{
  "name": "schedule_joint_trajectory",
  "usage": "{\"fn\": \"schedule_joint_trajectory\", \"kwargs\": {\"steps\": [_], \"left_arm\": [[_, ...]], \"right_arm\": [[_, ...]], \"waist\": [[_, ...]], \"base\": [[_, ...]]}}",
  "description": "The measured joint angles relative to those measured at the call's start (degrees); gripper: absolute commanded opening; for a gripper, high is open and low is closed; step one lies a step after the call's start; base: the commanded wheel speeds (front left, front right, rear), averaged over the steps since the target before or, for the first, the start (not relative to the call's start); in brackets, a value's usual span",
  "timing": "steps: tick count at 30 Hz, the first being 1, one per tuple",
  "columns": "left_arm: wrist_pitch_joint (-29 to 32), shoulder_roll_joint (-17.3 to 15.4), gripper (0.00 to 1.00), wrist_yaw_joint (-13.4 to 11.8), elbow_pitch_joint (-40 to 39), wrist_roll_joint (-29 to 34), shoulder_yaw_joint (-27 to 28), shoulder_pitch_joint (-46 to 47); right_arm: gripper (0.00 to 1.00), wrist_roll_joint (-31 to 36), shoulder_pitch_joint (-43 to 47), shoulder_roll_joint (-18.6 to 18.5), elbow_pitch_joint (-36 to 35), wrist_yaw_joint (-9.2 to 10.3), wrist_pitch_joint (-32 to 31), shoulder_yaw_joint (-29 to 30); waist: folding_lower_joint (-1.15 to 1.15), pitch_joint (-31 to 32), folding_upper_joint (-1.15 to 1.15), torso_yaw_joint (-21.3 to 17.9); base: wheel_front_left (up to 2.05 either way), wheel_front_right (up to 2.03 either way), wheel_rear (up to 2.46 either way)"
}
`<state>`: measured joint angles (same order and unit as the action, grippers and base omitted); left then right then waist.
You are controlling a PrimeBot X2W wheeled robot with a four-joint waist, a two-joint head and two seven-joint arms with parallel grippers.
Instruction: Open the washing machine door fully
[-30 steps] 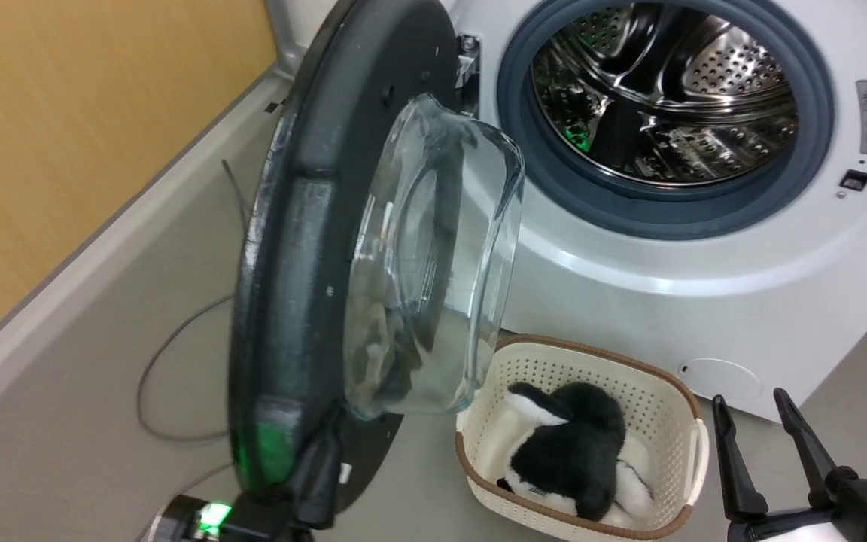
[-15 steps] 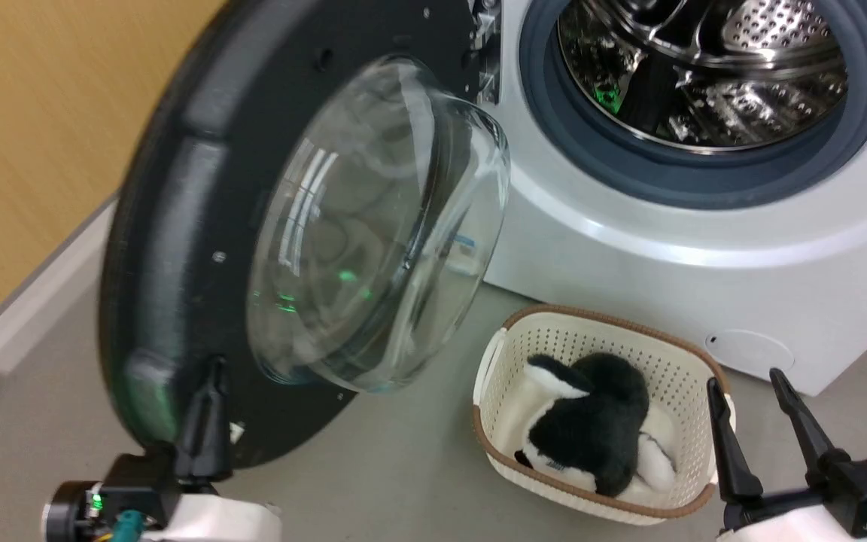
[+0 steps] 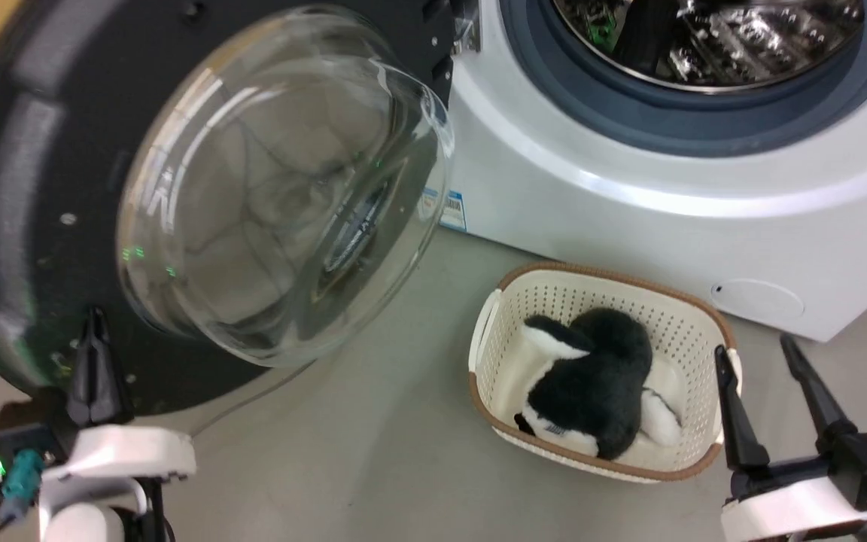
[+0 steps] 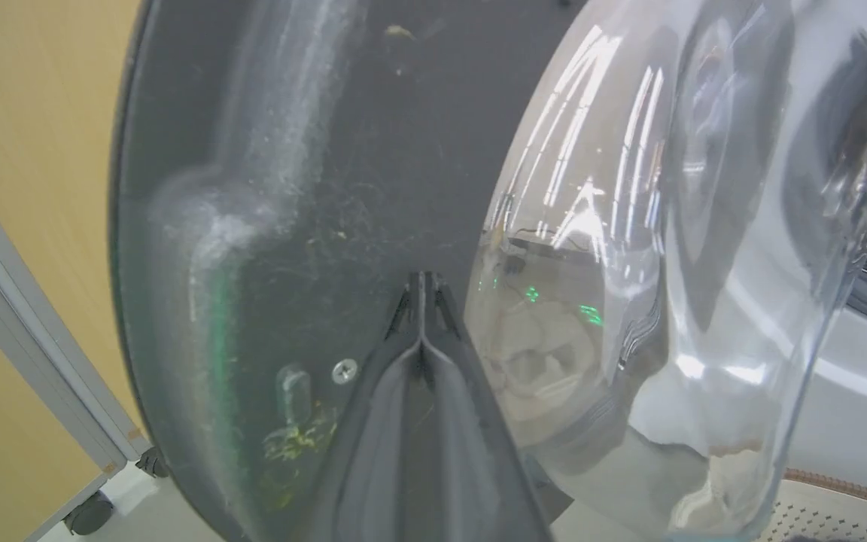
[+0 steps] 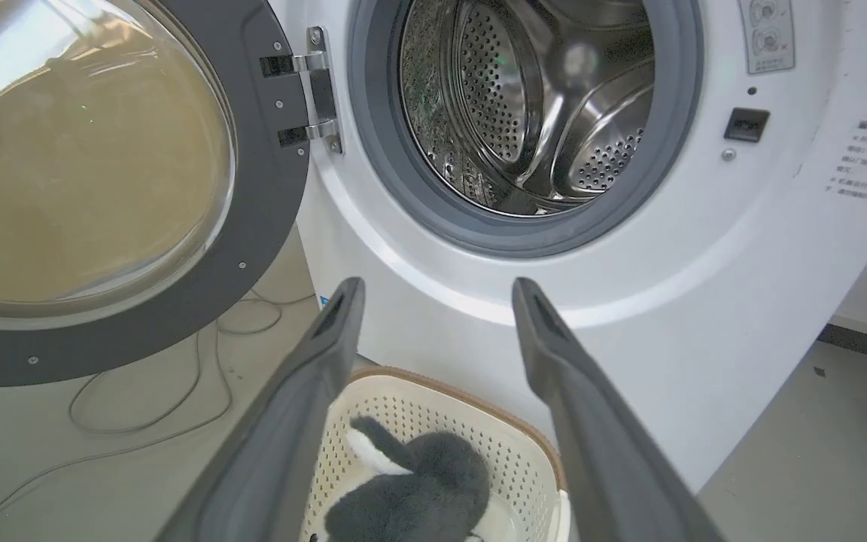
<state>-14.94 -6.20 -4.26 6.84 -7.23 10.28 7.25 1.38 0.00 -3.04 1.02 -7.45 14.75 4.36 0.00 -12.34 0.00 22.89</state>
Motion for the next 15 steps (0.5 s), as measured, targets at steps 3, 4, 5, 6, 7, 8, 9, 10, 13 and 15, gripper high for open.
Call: {"fn": "schedule_joint_trajectory", "kwargs": {"steps": [3, 4, 5, 6, 7, 8, 9, 10, 13, 15], "left_arm": [[0.0, -0.3, 0.0, 0.9, 2.2, 0.0, 1.5, 2.6], [0.0, -0.5, 0.0, 0.9, 2.9, 0.1, 2.2, 3.5], [0.0, -0.7, 0.0, 0.9, 3.7, 0.2, 2.9, 4.3], [0.0, -1.0, 0.0, 0.9, 4.3, 0.1, 3.7, 5.0], [0.0, -1.3, 0.0, 0.9, 4.9, 0.1, 4.5, 5.7], [0.0, -1.6, 0.0, 0.9, 5.5, 0.1, 5.2, 6.3], [0.0, -2.0, 0.0, 0.9, 6.3, 0.1, 6.0, 7.0], [0.0, -2.2, 0.0, 0.9, 6.9, 0.1, 6.6, 7.5], [0.0, -3.1, 0.0, 0.9, 9.2, 0.1, 8.2, 9.3], [0.0, -4.0, 0.0, 1.4, 11.2, 0.1, 9.1, 10.8]], "right_arm": [[1.0, 0.3, -0.6, 0.0, -0.2, 0.0, 0.0, 0.3], [1.0, 0.4, -0.7, 0.0, -0.2, 0.0, 0.0, 0.3], [1.0, 0.5, -0.8, 0.0, -0.2, 0.0, 0.0, 0.2], [1.0, 0.6, -0.9, 0.0, -0.2, 0.0, 0.0, 0.1], [1.0, 0.6, -1.1, 0.0, -0.1, 0.0, 0.0, 0.0], [1.0, 0.6, -1.5, 0.0, -0.1, 0.0, 0.0, -0.1], [1.0, 0.6, -1.9, 0.0, -0.2, 0.0, 0.0, 0.0], [1.0, 0.6, -2.2, 0.0, -0.2, 0.0, 0.0, 0.0], [1.0, 0.7, -2.8, -0.1, -0.2, 0.0, 0.0, 0.1], [1.0, 0.7, -3.0, -0.2, -0.2, 0.0, 0.0, 0.3]], "waist": [[0.0, -1.1, 0.0, -0.1], [0.0, -1.5, 0.0, -0.2], [0.0, -1.8, 0.0, -0.2], [0.0, -2.1, 0.0, -0.4], [0.0, -2.4, 0.0, -0.5], [0.0, -2.6, 0.0, -0.7], [0.0, -2.9, 0.0, -0.8], [0.0, -3.2, 0.0, -1.0], [0.0, -3.9, 0.0, -1.4], [0.0, -4.4, 0.0, -1.7]], "base": [[0.0, 0.0, 0.0], [0.0, 0.0, 0.0], [0.0, 0.0, 0.0], [0.0, 0.0, 0.0], [0.0, 0.0, 0.0], [0.0, 0.0, 0.0], [0.0, 0.0, 0.0], [0.0, 0.0, 0.0], [0.0, 0.0, 0.0], [0.0, 0.0, 0.0]]}}
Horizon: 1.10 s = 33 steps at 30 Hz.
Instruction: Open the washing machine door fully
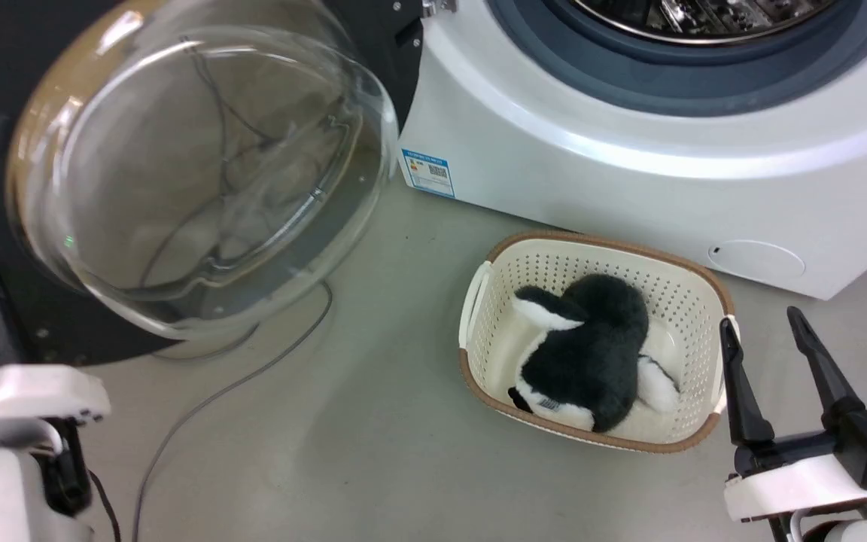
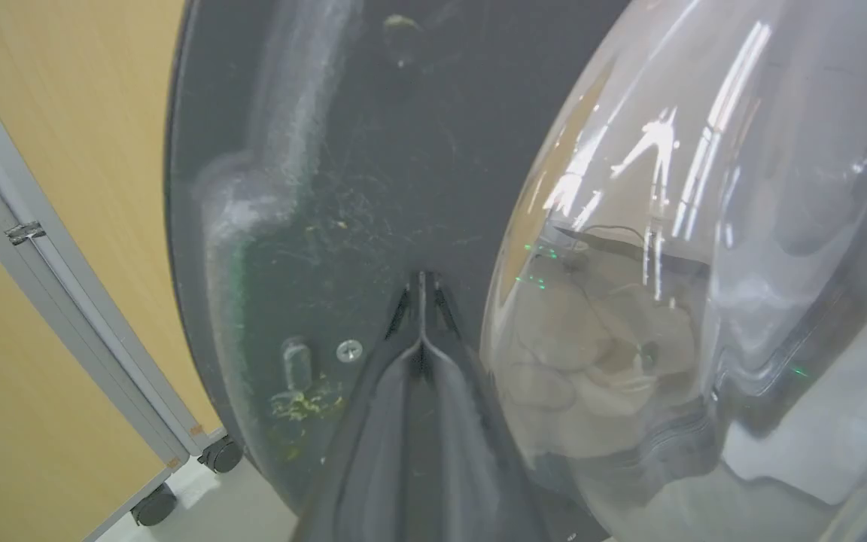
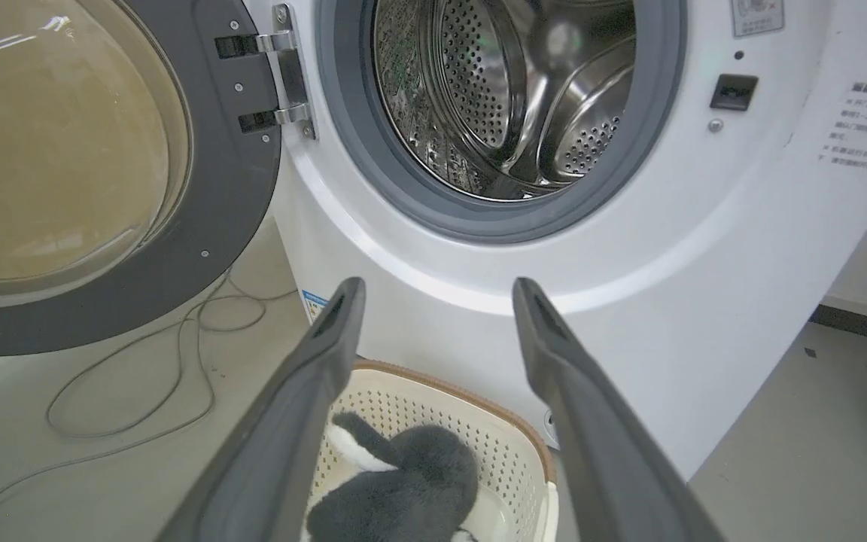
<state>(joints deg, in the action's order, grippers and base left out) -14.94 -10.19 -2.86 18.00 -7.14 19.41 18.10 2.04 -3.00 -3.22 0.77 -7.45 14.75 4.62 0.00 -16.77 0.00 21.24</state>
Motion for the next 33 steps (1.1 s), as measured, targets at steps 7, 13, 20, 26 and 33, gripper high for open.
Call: {"fn": "schedule_joint_trajectory", "kwargs": {"steps": [7, 13, 20, 26, 33], "left_arm": [[0.0, -3.1, 0.0, 0.6, 7.2, 0.1, 1.9, 6.3], [0.0, -5.7, 0.0, 0.0, 11.6, 0.5, 4.0, 10.0], [0.0, -7.8, 0.0, -0.5, 14.5, 1.0, 5.8, 11.5], [0.0, -8.5, 0.0, 0.2, 14.9, 1.5, 6.2, 11.3], [0.0, -8.6, 0.0, 2.6, 11.6, 2.4, 6.4, 7.4]], "right_arm": [[1.0, 0.0, -1.2, -0.5, -0.1, 0.0, 0.0, -0.1], [1.0, 0.1, -1.8, -0.5, -0.1, 0.0, 0.0, 0.0], [1.0, 0.2, -2.0, -0.5, 0.0, 0.0, 0.0, 0.3], [1.0, 0.1, -1.9, -0.4, 0.7, 0.0, 0.0, 0.1], [1.0, -0.1, -1.2, -0.1, 0.9, 0.0, 0.0, 0.0]], "waist": [[0.0, -1.4, 0.0, -1.1], [0.0, -2.2, 0.0, -2.5], [0.0, -2.3, 0.0, -4.0], [0.0, -0.6, 0.0, -4.4], [0.0, 3.0, 0.0, -4.8]], "base": [[0.0, 0.0, 0.0], [0.0, 0.0, 0.0], [0.0, 0.0, 0.0], [0.0, 0.0, 0.0], [0.0, 0.0, 0.0]]}}
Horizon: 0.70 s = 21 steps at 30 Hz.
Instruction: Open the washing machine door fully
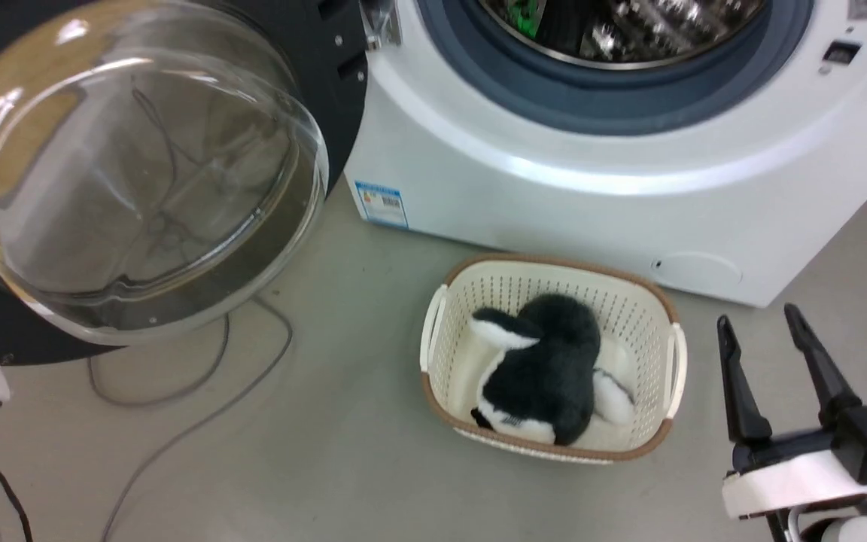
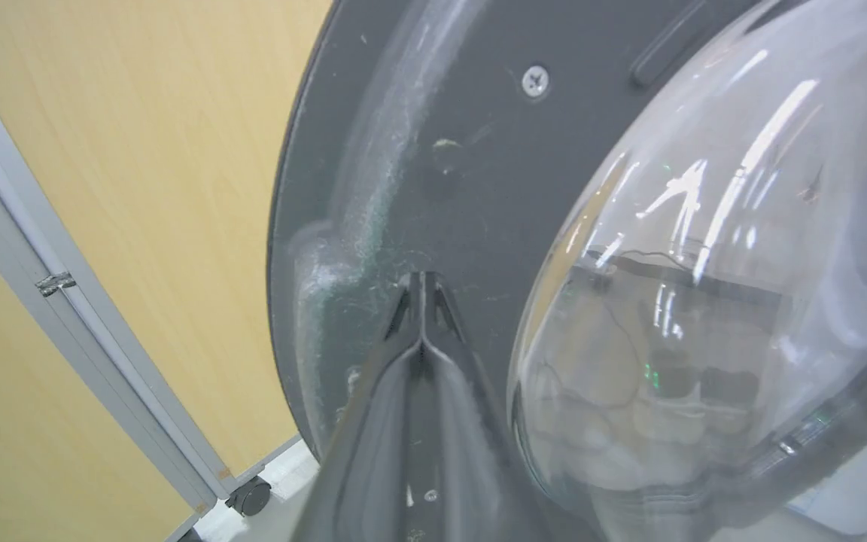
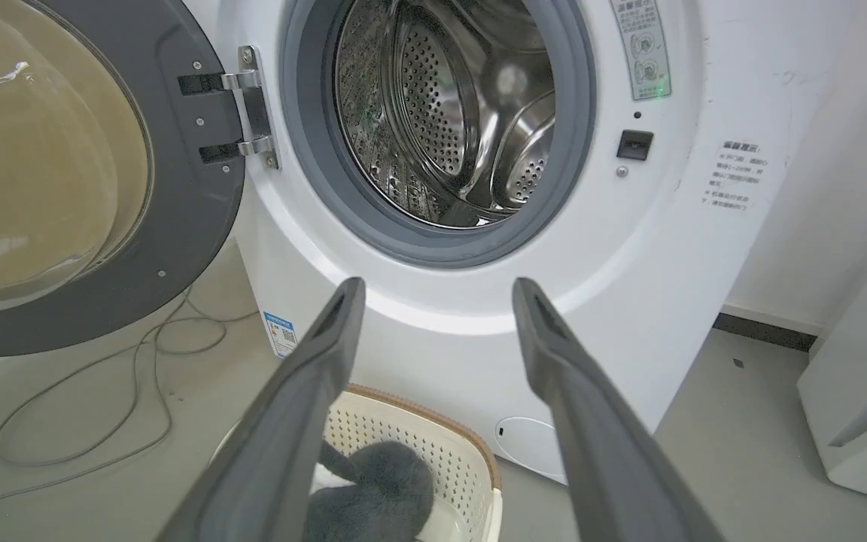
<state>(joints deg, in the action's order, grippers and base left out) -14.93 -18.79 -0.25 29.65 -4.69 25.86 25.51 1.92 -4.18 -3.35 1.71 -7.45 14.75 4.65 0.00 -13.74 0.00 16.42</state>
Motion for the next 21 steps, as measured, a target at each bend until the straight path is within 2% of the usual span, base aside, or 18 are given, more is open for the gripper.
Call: {"fn": "schedule_joint_trajectory", "kwargs": {"steps": [7, 17, 21], "left_arm": [[0.0, 1.3, 0.0, 2.5, -6.0, 1.0, -0.6, -4.4], [0.0, 7.3, 0.0, 5.3, -18.1, 2.3, -5.8, -12.9], [0.0, 9.2, 0.0, 5.5, -21.1, 3.0, -7.9, -15.1]], "right_arm": [[1.0, -0.4, 2.0, 0.2, 0.3, 0.0, 0.0, 0.0], [1.0, -2.7, 5.1, 0.3, -0.6, 0.0, 0.0, 0.4], [1.0, -3.0, 5.8, 0.3, -0.7, 0.0, 0.0, 0.5]], "waist": [[0.0, 4.3, 0.0, -0.2], [0.01, 10.1, 0.0, -2.2], [0.01, 11.3, 0.0, -3.2]], "base": [[0.0, 0.0, 0.0], [0.0, 0.0, 0.0], [0.0, 0.0, 0.0]]}}
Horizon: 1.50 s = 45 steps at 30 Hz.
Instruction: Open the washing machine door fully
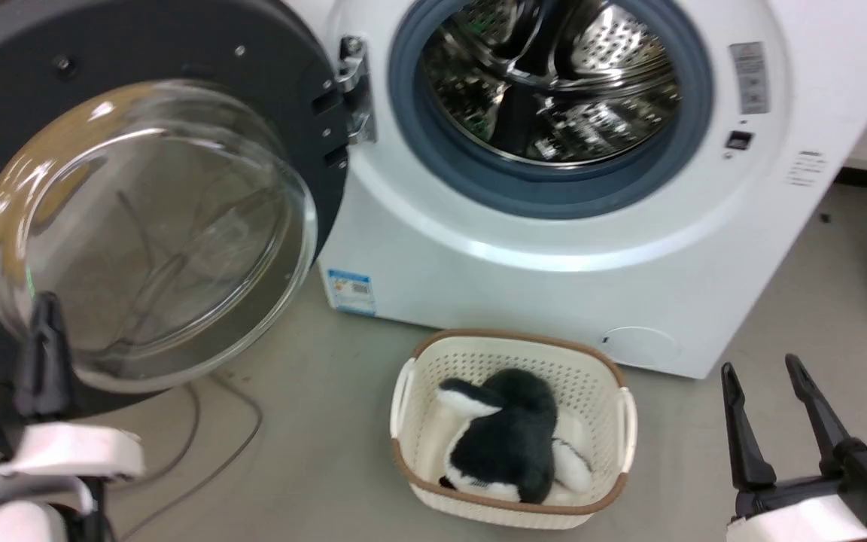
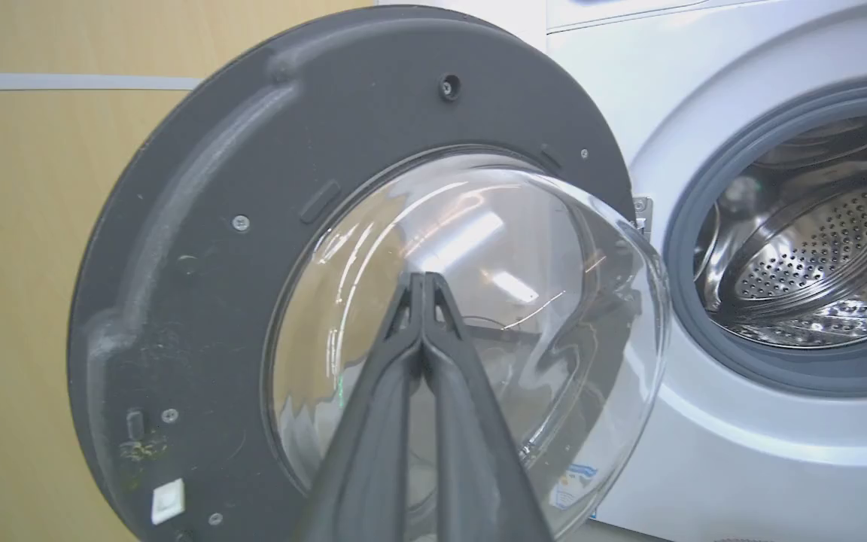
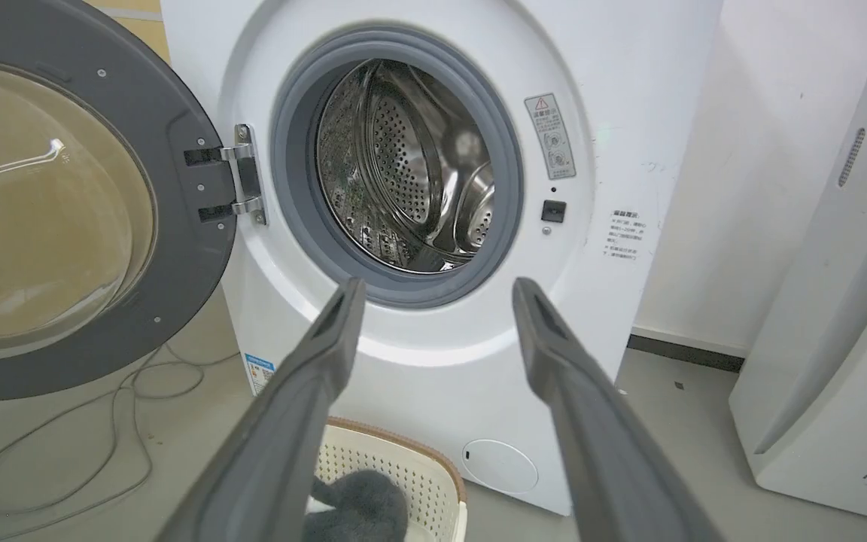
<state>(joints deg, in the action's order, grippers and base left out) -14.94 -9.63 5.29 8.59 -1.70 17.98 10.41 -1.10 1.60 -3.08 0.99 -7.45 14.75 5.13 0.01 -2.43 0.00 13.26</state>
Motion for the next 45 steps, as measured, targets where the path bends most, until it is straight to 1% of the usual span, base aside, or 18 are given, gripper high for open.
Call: {"fn": "schedule_joint_trajectory", "kwargs": {"steps": [1, 2, 3, 4, 5, 6, 7, 8, 19, 20, 22, 26, 32, 37, 38, 45], "left_arm": [[0.0, 0.5, 0.16, 0.0, -0.8, 0.2, -0.5, -0.7], [0.0, 1.1, 0.26, 0.1, -1.5, 0.2, -1.1, -1.5], [0.0, 1.5, 0.28, 0.3, -2.0, 0.2, -1.7, -2.2], [0.0, 2.1, 0.26, 0.4, -2.9, 0.2, -2.6, -3.5], [0.0, 2.1, 0.29, 0.4, -2.9, 0.2, -2.6, -3.5], [0.0, 2.3, 0.44, 0.5, -3.2, 0.2, -3.1, -4.1], [0.0, 2.5, 0.87, 0.5, -3.5, 0.2, -3.6, -4.7], [0.0, 2.8, 1.0, 0.7, -3.6, 0.2, -4.2, -5.0], [0.0, 5.4, 1.0, 1.0, -3.8, -1.0, -9.1, -8.3], [0.0, 5.4, 1.0, 1.0, -3.8, -1.0, -9.1, -8.3], [0.0, 5.5, 1.0, 1.4, -3.2, -1.0, -10.2, -9.1], [0.0, 5.7, 1.0, 1.4, -2.8, -1.8, -10.8, -9.8], [0.0, 6.5, 1.0, 0.9, -2.3, -2.7, -11.3, -11.5], [0.0, 6.7, 1.0, 0.4, -2.1, -3.8, -11.5, -11.9], [0.0, 6.7, 0.0, 0.4, -2.1, -4.0, -11.6, -11.9], [0.3, 6.7, 0.0, 0.4, -2.1, -3.9, -11.7, -11.9]], "right_arm": [[1.0, -0.1, 0.3, 0.0, 0.0, 0.0, 0.0, 0.0], [1.0, -0.1, 0.6, 0.0, 0.0, 0.0, 0.0, 0.0], [1.0, -0.3, 0.8, 0.0, 0.0, 0.0, 0.0, 0.1], [1.0, -0.4, 0.9, 0.0, -0.2, 0.0, 0.0, 0.1], [1.0, -0.4, 0.9, 0.0, -0.2, 0.0, 0.0, 0.1], [1.0, -0.4, 0.9, 0.0, -0.2, 0.0, 0.0, 0.1], [1.0, -0.4, 1.0, 0.0, -0.3, 0.0, 0.0, 0.1], [1.0, -0.4, 1.2, 0.0, -0.5, 0.0, 0.0, 0.2], [1.0, -0.4, 2.0, 0.1, -1.2, 0.0, 0.0, 0.3], [1.0, -0.4, 2.0, 0.1, -1.2, 0.0, 0.0, 0.3], [1.0, -0.4, 2.0, 0.1, -1.3, 0.0, 0.0, 0.2], [1.0, -0.4, 2.2, 0.1, -1.3, 0.0, 0.0, -0.1], [1.0, -0.5, 2.9, 0.1, -1.3, 0.0, 0.0, -0.5], [1.0, -0.5, 3.0, 0.1, -1.2, 0.0, 0.0, -0.5], [0.0, -0.5, 2.9, 0.0, -1.2, 0.0, 0.0, -0.5], [0.0, -0.5, 2.9, 0.0, -1.2, 0.0, -0.3, -0.5]], "waist": [[0.0, 0.3, 0.0, -0.4], [0.0, 0.7, 0.0, -0.8], [0.0, 1.0, 0.0, -1.2], [0.0, 1.5, 0.0, -2.2], [0.0, 1.5, 0.0, -2.2], [0.0, 1.7, 0.0, -2.7], [0.0, 1.8, 0.0, -3.2], [0.0, 2.0, 0.0, -3.8], [0.0, 3.6, 0.0, -10.2], [0.0, 3.6, 0.0, -10.2], [0.0, 3.8, 0.0, -11.6], [-0.01, 4.0, 0.0, -13.4], [-0.01, 4.6, 0.0, -15.6], [-0.01, 5.0, 0.0, -16.4], [-0.01, 5.0, 0.0, -16.4], [-0.01, 5.0, 0.0, -16.3]], "base": [[0.0, 0.0, 0.0], [0.0, 0.0, 0.0], [0.0, 0.0, 0.0], [0.0, 0.0, 0.0], [0.0, 0.0, 0.0], [0.0, 0.0, 0.0], [0.0, 0.0, 0.0], [0.0, 0.0, 0.0], [0.0, 0.0, 0.0], [0.0, 0.0, 0.0], [0.0, 0.0, 0.0], [0.0, 0.0, 0.0], [0.0, 0.0, 0.0], [0.0, 0.0, 0.0], [0.0, 0.0, 0.0], [0.0, 0.0, 0.0]]}}
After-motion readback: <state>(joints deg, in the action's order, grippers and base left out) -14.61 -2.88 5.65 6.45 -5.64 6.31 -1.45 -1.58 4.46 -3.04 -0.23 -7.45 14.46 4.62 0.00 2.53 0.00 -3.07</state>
